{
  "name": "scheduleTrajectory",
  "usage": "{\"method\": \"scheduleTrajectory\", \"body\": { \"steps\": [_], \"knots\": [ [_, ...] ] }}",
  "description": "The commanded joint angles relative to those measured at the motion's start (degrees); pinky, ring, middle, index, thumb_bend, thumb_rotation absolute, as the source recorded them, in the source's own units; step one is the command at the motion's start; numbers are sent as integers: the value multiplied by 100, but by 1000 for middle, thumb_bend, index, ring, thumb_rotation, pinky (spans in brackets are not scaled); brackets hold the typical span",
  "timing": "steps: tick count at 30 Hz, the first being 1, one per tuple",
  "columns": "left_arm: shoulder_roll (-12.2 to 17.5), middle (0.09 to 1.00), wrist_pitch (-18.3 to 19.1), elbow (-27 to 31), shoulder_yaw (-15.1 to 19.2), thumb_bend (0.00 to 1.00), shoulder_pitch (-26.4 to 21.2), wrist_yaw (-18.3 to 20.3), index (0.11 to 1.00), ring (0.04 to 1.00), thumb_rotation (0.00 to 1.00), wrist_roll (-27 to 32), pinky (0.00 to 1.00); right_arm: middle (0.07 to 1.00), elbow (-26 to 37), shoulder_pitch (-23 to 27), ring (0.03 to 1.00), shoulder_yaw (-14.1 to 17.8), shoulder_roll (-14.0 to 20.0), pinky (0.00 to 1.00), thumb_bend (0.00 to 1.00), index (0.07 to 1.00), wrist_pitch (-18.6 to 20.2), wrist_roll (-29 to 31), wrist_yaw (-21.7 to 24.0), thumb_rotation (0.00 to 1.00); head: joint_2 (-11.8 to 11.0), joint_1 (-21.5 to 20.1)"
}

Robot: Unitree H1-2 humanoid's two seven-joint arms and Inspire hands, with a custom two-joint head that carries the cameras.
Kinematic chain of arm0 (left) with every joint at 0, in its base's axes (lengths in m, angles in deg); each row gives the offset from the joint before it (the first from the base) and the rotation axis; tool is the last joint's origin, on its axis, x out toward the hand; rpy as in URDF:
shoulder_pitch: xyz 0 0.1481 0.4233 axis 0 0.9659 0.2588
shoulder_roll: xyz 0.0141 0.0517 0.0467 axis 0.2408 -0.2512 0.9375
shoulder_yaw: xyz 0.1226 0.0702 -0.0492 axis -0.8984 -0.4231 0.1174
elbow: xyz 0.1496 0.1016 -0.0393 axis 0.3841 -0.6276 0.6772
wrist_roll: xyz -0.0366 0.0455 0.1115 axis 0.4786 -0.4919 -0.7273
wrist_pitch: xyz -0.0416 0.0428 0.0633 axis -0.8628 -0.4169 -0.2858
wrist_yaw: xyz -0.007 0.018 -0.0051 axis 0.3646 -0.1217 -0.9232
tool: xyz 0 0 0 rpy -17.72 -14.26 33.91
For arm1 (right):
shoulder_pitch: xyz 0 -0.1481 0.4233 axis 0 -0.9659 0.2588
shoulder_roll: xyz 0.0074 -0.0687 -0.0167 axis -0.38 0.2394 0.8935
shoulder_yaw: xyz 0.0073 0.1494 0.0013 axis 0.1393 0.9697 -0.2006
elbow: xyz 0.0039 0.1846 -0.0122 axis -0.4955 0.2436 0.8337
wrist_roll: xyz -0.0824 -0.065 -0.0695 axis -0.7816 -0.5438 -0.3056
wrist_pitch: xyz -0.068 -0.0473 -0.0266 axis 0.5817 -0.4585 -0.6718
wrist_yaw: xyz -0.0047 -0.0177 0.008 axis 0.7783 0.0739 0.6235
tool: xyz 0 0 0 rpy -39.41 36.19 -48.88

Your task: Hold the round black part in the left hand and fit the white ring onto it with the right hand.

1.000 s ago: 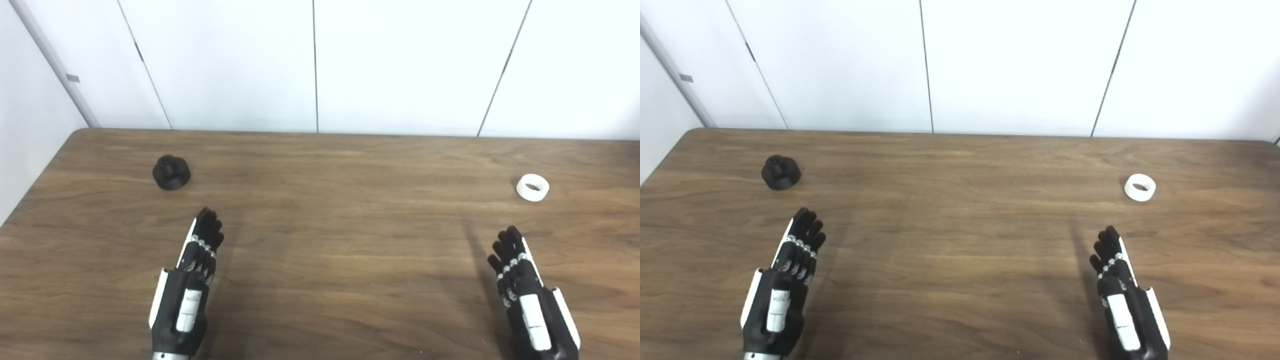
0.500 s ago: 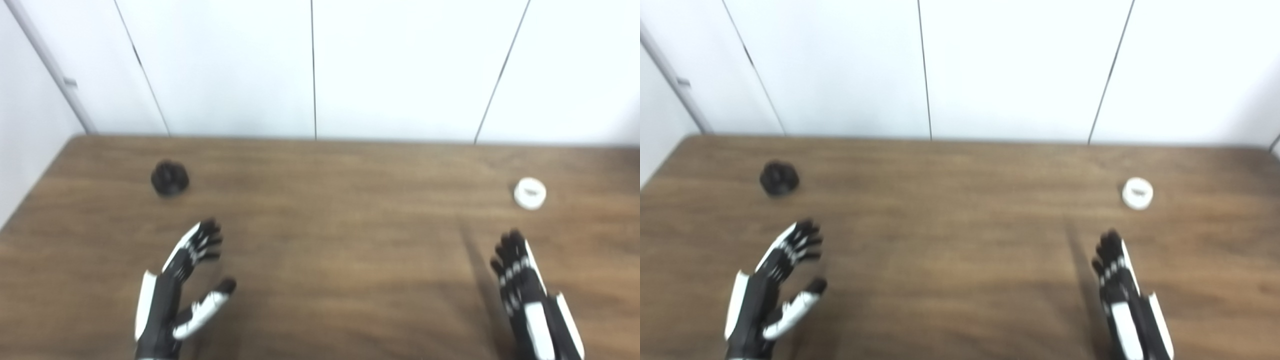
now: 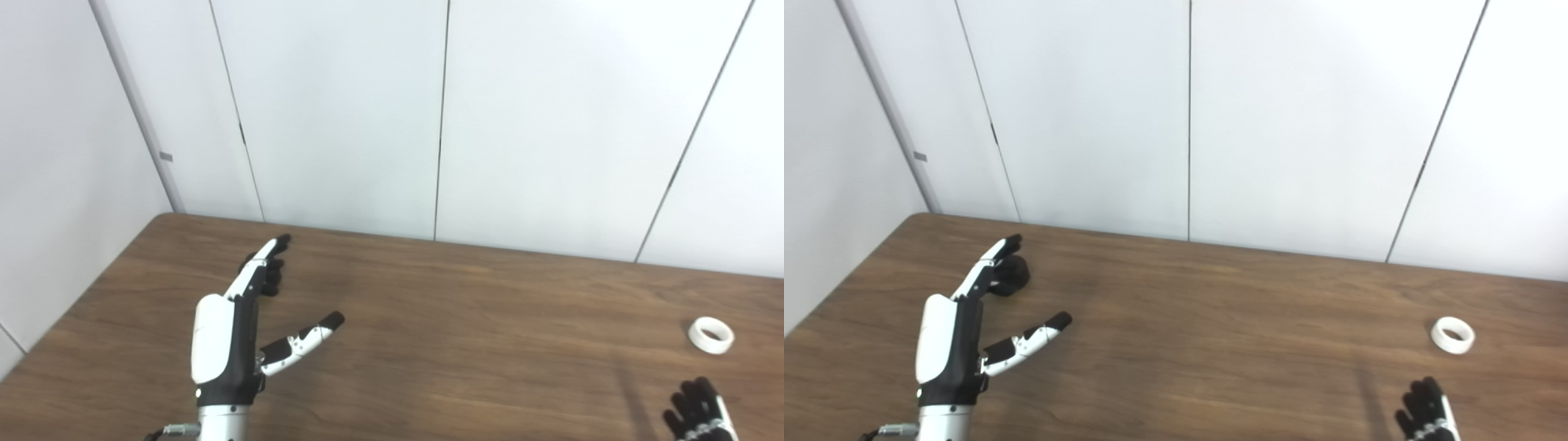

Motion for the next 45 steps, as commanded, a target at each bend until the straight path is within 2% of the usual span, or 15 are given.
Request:
{"method": "scheduleTrajectory", "body": {
  "steps": [1, 5, 10, 12, 16, 20, 26, 32, 36, 42, 45],
  "knots": [
    [0, 828, 564, 401, 68, 885, -275, 119, 890, 766, 449, -663, 599, 1000, -1003, 81, 1000, 8, 15, 1000, 656, 1000, -35, 102, 213, 922, 19, 54],
    [51, 811, 1107, 445, 42, 928, -361, 275, 875, 757, 466, -1192, 585, 1000, -969, 79, 1000, 67, 69, 1000, 658, 1000, 11, 247, 336, 910, 61, 172],
    [246, 845, 1623, 441, -20, 932, -442, 624, 877, 838, 527, -1977, 697, 1000, -896, 56, 1000, 133, 124, 1000, 664, 1000, 90, 194, 359, 932, 135, 265],
    [342, 879, 1768, 424, -62, 935, -459, 861, 891, 880, 553, -2319, 739, 1000, -908, 57, 1000, 153, 141, 1000, 670, 1000, 65, 194, 382, 935, 152, 314],
    [566, 905, 1897, 263, -156, 955, -468, 1105, 881, 913, 600, -2860, 761, 1000, -816, 17, 1000, 198, 117, 1000, 660, 1000, 117, 182, 320, 932, 187, 355],
    [738, 902, 1967, 49, -173, 970, -460, 1198, 851, 909, 607, -2968, 783, 1000, -785, -32, 1000, 301, -5, 1000, 668, 1000, 104, -57, 82, 890, 207, 362],
    [905, 911, 2125, -343, -286, 951, -444, 1234, 857, 918, 615, -3184, 833, 1000, -838, -22, 1000, 356, -17, 1000, 628, 1000, 70, 68, 164, 873, 235, 406],
    [1074, 932, 2323, -866, -340, 959, -548, 1237, 870, 969, 643, -3360, 989, 1000, -779, -46, 1000, 356, -13, 1000, 648, 1000, 116, 73, 159, 861, 255, 422],
    [1160, 935, 2457, -1188, -355, 962, -659, 1143, 876, 983, 651, -3298, 1000, 1000, -797, -65, 1000, 367, 2, 1000, 659, 1000, 75, 77, 178, 860, 279, 432],
    [1284, 951, 2576, -1702, -365, 968, -891, 1020, 880, 989, 661, -3181, 1000, 1000, -738, -103, 1000, 366, 12, 1000, 616, 1000, 87, 136, 218, 865, 302, 430],
    [1324, 967, 2605, -1939, -327, 982, -997, 1004, 895, 998, 679, -3138, 1000, 1000, -713, -129, 1000, 372, 10, 1000, 641, 1000, 108, 190, 246, 853, 299, 434]
  ]
}}
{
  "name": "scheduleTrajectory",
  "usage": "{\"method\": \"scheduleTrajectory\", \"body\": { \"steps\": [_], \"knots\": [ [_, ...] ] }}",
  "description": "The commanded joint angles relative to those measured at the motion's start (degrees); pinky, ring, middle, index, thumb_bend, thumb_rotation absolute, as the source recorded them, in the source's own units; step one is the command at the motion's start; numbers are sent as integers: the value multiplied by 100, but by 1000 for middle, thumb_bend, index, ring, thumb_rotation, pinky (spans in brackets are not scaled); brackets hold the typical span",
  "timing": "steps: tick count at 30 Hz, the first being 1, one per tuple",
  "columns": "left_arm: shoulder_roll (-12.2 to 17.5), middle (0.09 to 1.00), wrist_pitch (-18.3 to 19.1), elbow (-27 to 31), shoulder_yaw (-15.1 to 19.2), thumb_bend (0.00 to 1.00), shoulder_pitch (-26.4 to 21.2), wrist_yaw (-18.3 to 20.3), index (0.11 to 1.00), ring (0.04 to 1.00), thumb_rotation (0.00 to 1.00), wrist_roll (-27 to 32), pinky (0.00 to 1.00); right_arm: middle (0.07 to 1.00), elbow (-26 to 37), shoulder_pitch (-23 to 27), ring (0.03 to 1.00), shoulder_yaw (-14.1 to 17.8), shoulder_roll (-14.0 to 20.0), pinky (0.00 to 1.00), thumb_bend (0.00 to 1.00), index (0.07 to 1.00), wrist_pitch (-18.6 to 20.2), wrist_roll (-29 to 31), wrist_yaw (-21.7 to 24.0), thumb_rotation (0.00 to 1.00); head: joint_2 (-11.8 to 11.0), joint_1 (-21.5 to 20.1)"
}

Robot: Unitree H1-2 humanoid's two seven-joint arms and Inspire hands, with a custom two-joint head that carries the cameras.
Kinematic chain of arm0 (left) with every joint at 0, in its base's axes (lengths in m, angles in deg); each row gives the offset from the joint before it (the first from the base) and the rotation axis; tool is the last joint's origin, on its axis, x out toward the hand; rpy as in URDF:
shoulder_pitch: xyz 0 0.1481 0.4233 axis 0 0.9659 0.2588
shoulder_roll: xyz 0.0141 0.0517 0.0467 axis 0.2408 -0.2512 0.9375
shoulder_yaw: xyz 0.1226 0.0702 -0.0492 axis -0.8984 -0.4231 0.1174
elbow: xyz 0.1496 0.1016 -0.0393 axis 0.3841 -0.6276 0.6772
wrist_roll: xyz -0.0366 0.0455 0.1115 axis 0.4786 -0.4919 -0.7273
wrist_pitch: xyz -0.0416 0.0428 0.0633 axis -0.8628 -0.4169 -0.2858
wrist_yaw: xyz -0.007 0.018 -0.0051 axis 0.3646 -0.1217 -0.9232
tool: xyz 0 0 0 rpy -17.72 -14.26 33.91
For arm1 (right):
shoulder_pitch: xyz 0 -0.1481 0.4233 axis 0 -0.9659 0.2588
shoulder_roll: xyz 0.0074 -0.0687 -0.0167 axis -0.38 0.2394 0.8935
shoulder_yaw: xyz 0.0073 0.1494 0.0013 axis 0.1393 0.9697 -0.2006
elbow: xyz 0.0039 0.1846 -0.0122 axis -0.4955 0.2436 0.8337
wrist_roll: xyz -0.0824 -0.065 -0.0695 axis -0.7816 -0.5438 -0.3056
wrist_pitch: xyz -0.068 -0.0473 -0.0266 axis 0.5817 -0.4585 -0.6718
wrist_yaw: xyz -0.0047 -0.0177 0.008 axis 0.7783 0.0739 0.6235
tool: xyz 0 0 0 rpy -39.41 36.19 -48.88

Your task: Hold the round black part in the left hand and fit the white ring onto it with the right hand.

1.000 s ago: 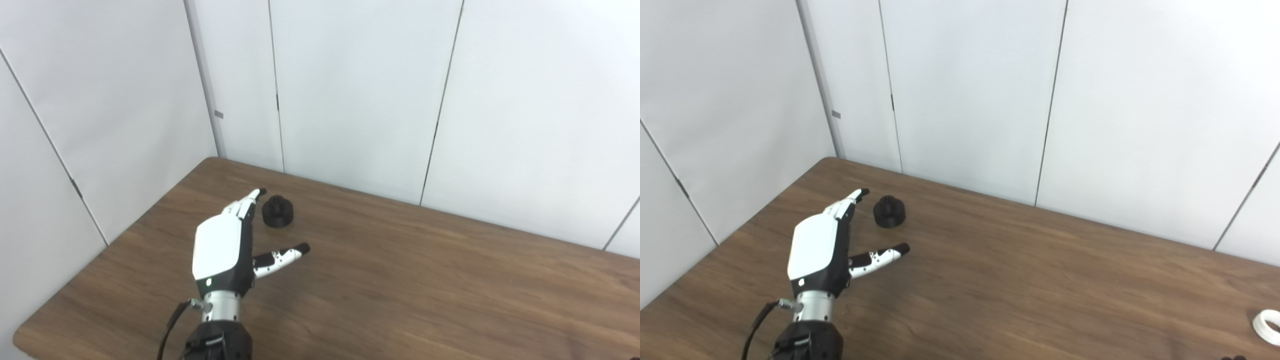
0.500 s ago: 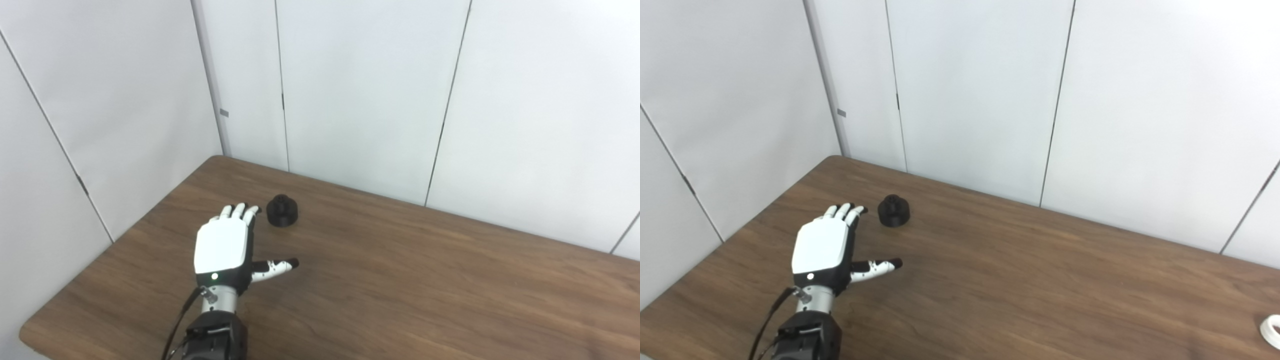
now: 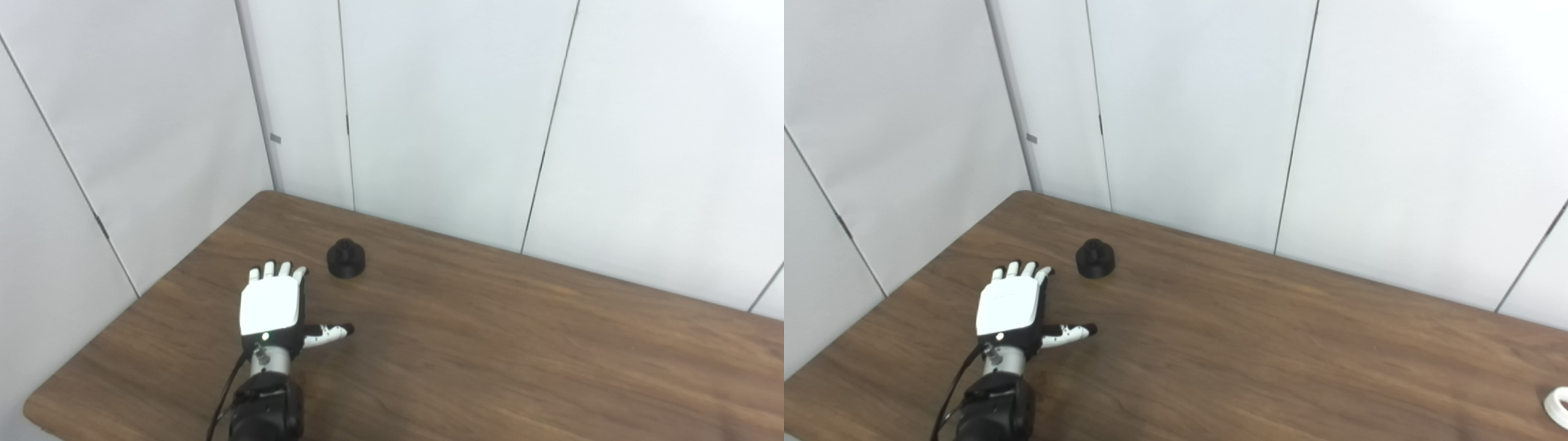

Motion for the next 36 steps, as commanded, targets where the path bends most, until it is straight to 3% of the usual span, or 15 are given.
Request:
{"method": "scheduleTrajectory", "body": {
  "steps": [1, 10, 18, 36],
  "knots": [
    [163, 975, 66, -114, 77, 986, -284, -226, 905, 1000, 676, 13, 1000, 1000, -656, -156, 1000, 36, 1, 1000, 640, 1000, -14, 42, 83, 855, 0, 3],
    [116, 993, 71, -682, 373, 1000, -586, -390, 944, 1000, 682, 329, 1000, 1000, -761, -173, 1000, 56, 22, 1000, 625, 1000, -193, -40, 141, 867, 11, -13],
    [113, 1000, 72, -1151, 564, 1000, -903, -388, 974, 1000, 692, 694, 1000, 1000, -618, -250, 1000, 71, 28, 1000, 613, 1000, -92, 39, 154, 857, 36, -14],
    [385, 1000, 64, -1893, 303, 1000, -1358, -742, 933, 1000, 650, 1819, 1000, 1000, -310, -491, 1000, 108, 15, 1000, 648, 1000, 71, -23, 100, 849, 109, -68]
  ]
}}
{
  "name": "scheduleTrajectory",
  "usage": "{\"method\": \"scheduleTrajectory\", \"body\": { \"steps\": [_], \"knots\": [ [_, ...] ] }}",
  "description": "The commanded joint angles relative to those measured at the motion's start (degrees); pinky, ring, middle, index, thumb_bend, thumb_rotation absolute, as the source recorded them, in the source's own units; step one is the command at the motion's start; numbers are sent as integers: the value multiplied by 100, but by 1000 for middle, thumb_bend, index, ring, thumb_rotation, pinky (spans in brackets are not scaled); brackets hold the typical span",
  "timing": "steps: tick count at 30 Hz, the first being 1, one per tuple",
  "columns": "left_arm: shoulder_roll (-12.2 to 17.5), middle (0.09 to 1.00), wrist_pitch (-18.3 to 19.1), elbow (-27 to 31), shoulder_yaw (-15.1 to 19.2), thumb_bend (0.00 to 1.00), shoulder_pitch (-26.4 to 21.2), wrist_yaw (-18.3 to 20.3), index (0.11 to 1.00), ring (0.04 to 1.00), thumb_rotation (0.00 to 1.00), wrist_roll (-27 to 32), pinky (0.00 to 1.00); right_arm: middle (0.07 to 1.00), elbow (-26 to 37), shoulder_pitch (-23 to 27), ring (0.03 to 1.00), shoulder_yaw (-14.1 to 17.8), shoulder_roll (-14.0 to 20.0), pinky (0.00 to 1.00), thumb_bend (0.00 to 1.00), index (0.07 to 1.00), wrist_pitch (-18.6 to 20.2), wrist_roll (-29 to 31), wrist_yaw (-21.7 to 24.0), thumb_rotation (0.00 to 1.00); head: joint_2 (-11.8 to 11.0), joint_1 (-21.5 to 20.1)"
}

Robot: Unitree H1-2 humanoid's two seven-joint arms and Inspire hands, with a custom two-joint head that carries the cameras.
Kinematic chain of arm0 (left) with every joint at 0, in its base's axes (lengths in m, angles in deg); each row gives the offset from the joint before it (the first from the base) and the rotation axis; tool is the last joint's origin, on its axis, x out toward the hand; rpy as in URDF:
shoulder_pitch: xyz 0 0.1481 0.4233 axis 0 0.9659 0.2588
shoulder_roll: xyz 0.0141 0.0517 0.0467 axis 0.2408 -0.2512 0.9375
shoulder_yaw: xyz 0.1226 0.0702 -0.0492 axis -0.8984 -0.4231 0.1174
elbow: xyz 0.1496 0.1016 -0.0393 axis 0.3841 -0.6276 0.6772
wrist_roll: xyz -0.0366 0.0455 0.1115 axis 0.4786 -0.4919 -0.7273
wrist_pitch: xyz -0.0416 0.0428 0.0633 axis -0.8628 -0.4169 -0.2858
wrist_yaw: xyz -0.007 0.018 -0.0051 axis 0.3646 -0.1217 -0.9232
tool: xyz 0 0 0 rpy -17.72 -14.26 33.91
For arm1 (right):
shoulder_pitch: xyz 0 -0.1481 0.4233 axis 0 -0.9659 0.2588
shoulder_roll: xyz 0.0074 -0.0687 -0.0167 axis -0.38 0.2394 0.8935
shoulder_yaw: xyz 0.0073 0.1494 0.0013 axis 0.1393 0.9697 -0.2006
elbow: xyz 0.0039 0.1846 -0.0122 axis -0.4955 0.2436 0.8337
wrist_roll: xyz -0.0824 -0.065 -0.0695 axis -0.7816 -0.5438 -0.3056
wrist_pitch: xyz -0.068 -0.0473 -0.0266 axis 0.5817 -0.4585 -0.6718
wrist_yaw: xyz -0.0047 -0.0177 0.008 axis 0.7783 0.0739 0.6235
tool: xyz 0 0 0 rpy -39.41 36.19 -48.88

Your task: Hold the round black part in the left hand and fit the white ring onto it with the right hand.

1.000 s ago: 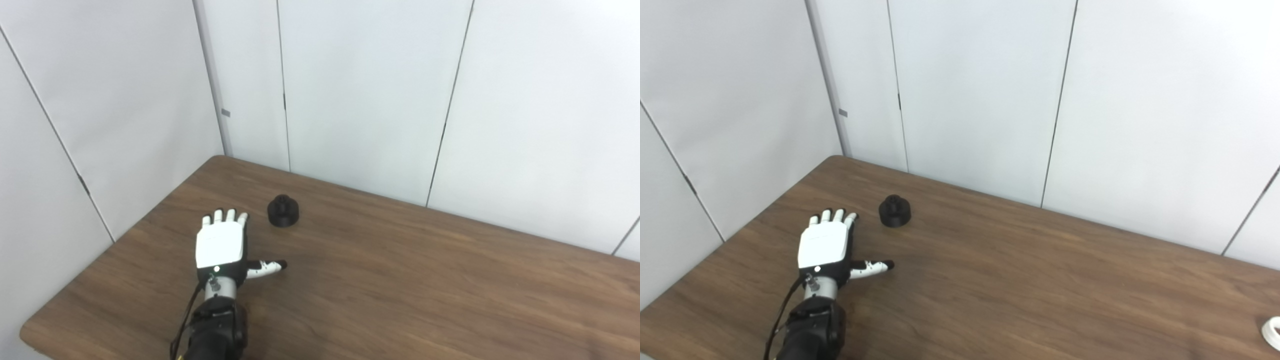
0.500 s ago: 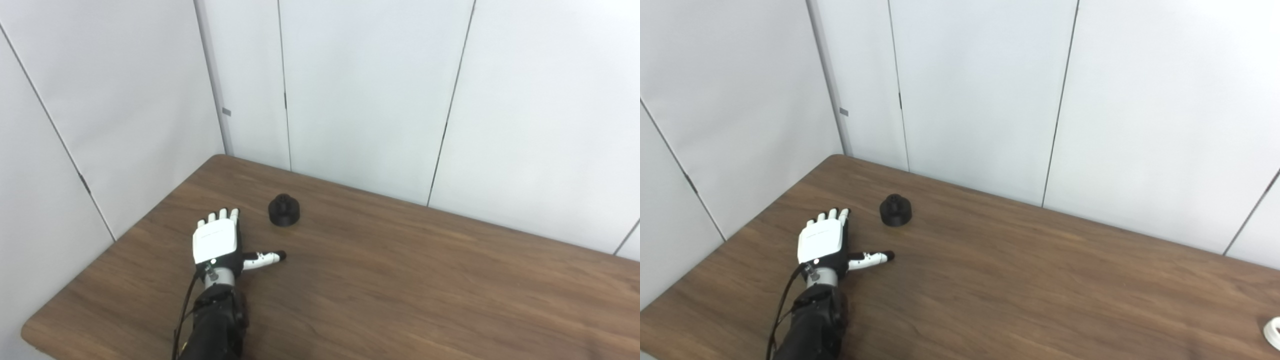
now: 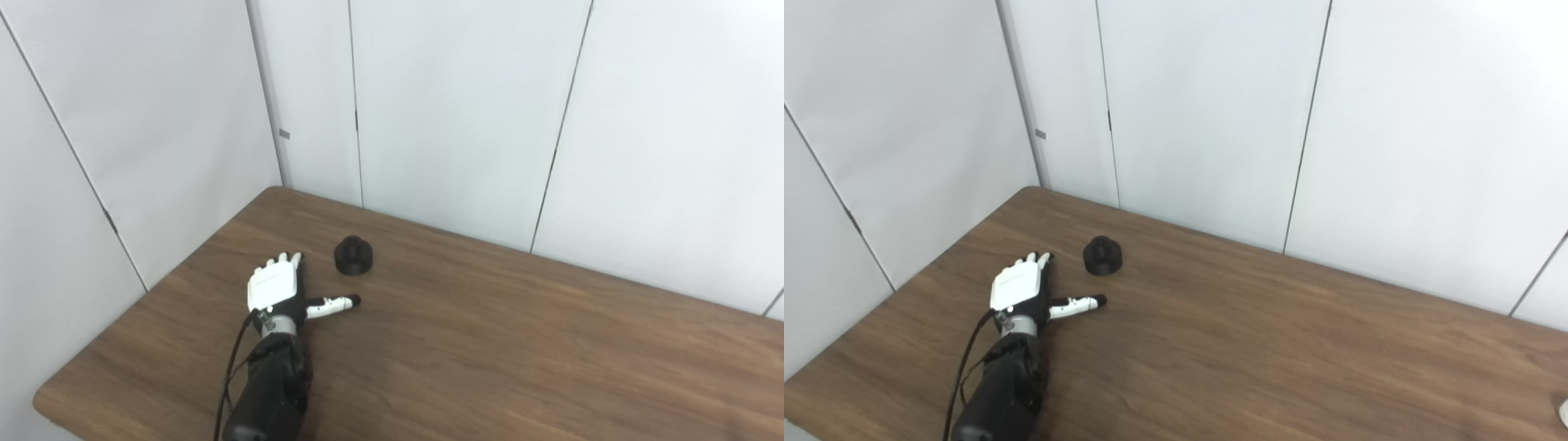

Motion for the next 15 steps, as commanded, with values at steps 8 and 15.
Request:
{"method": "scheduleTrajectory", "body": {
  "steps": [8, 15],
  "knots": [
    [320, 1000, 46, -207, -255, 1000, -370, -241, 931, 1000, 642, 310, 1000, 1000, -361, -402, 1000, 47, 12, 1000, 636, 1000, 81, 0, 17, 844, 29, -57],
    [423, 1000, 46, -399, -448, 1000, -496, -317, 934, 1000, 630, 494, 1000, 1000, -376, -463, 1000, 52, 23, 1000, 631, 1000, -22, -77, 30, 861, 37, -132]
  ]
}}
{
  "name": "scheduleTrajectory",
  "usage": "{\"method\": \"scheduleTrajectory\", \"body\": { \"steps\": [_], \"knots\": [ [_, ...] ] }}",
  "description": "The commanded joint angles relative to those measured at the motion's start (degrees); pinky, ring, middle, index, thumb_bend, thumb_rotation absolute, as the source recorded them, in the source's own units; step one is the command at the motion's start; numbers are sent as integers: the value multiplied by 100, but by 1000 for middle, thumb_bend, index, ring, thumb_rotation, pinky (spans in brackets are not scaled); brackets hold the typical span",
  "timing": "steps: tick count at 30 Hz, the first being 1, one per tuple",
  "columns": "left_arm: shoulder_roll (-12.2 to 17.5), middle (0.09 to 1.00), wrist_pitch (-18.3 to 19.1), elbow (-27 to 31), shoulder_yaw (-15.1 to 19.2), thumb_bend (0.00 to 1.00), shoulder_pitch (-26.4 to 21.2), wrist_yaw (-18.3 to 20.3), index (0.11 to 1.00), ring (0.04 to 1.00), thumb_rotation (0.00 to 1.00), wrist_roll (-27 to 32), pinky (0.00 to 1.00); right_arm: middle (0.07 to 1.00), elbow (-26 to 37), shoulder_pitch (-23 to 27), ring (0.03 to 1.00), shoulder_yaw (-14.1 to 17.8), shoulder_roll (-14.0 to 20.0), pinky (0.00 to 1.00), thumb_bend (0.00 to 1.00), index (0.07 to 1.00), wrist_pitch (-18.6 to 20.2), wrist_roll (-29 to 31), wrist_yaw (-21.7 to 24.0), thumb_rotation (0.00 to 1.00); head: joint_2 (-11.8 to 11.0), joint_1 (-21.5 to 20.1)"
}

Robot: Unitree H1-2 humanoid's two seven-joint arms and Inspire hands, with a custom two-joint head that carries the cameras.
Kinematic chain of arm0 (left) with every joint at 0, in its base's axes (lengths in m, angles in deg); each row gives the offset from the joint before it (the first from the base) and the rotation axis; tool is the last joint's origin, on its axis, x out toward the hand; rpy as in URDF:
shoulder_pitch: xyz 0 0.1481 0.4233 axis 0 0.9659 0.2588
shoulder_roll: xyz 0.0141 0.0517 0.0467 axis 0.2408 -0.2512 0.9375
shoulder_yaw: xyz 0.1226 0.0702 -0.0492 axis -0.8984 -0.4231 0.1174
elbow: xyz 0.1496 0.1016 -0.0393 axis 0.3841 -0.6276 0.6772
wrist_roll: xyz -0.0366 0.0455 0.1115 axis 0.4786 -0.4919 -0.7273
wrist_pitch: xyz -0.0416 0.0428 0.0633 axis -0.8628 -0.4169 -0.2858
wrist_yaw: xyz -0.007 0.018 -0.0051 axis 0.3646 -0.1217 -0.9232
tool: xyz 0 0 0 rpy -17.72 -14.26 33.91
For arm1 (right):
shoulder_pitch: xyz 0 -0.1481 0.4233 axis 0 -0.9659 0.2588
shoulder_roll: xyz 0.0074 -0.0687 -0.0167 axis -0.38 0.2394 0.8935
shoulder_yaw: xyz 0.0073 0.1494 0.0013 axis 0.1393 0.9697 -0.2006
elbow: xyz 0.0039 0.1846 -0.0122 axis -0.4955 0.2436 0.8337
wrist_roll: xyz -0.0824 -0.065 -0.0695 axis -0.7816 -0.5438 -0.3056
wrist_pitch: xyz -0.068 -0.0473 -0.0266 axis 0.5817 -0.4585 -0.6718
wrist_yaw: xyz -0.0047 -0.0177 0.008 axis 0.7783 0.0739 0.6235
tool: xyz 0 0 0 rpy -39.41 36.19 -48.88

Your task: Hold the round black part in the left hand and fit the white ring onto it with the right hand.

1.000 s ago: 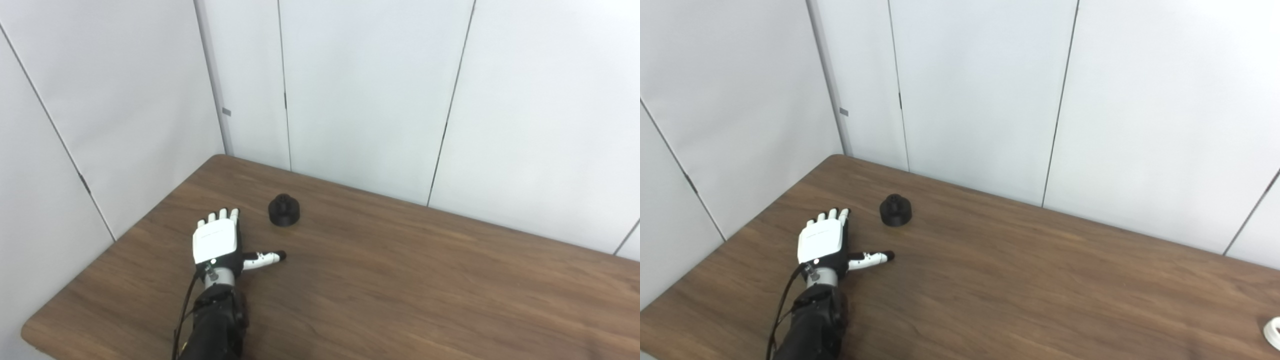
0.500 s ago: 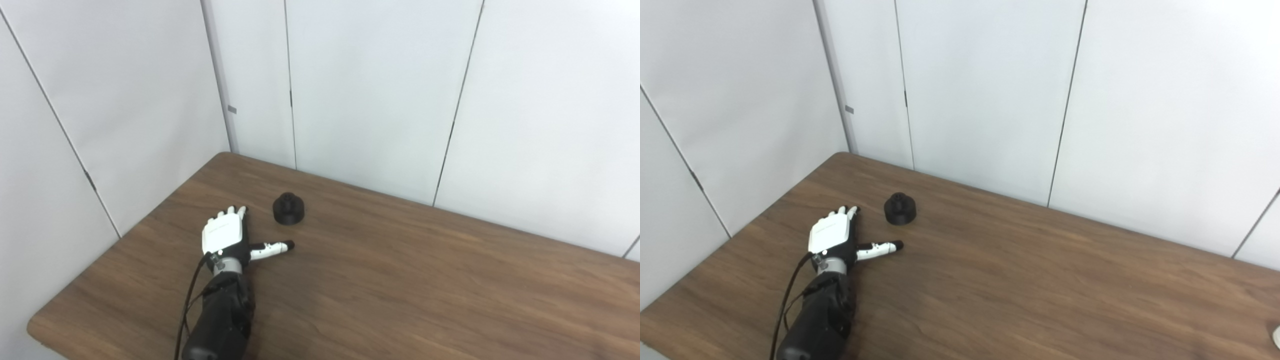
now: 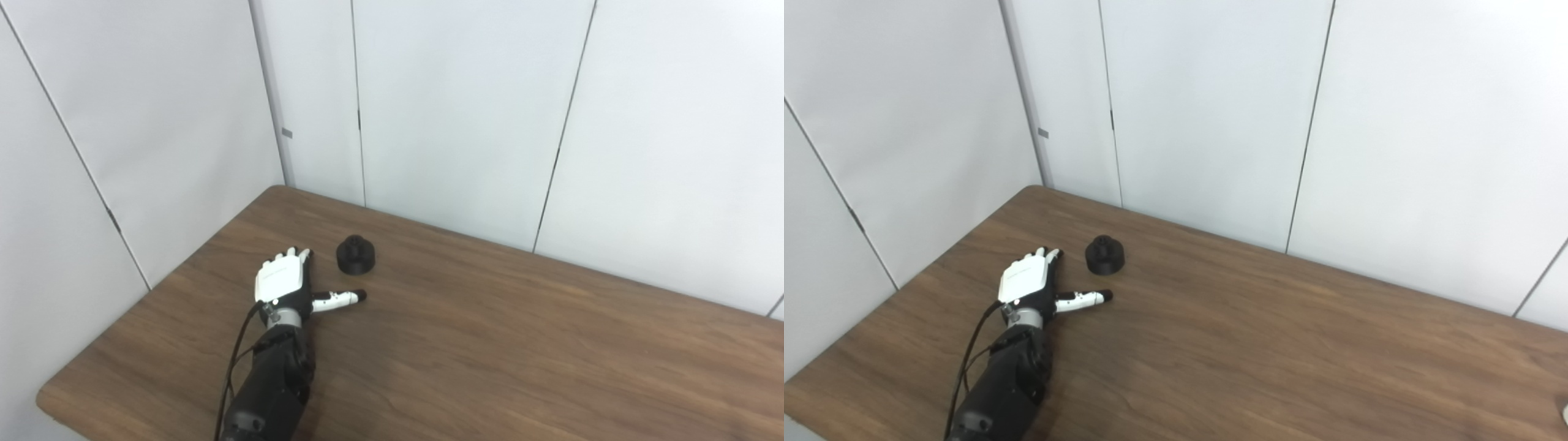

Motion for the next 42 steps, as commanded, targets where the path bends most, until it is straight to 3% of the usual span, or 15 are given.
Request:
{"method": "scheduleTrajectory", "body": {
  "steps": [1, 8, 42],
  "knots": [
    [167, 1000, 36, -25, -79, 1000, -278, -96, 936, 1000, 631, 42, 1000, 1000, -401, -381, 1000, 29, 9, 1000, 625, 1000, -2, -45, 22, 863, 4, -6],
    [196, 1000, 39, -147, -184, 1000, -412, -73, 951, 1000, 656, 110, 1000, 1000, -430, -426, 1000, 25, 8, 1000, 614, 1000, -99, 36, 107, 861, 12, -40],
    [408, 1000, 22, -453, -887, 990, -732, -511, 943, 1000, 593, 818, 1000, 1000, -330, -686, 1000, -3, -10, 1000, 622, 1000, -262, -102, 55, 863, 91, -286]
  ]
}}
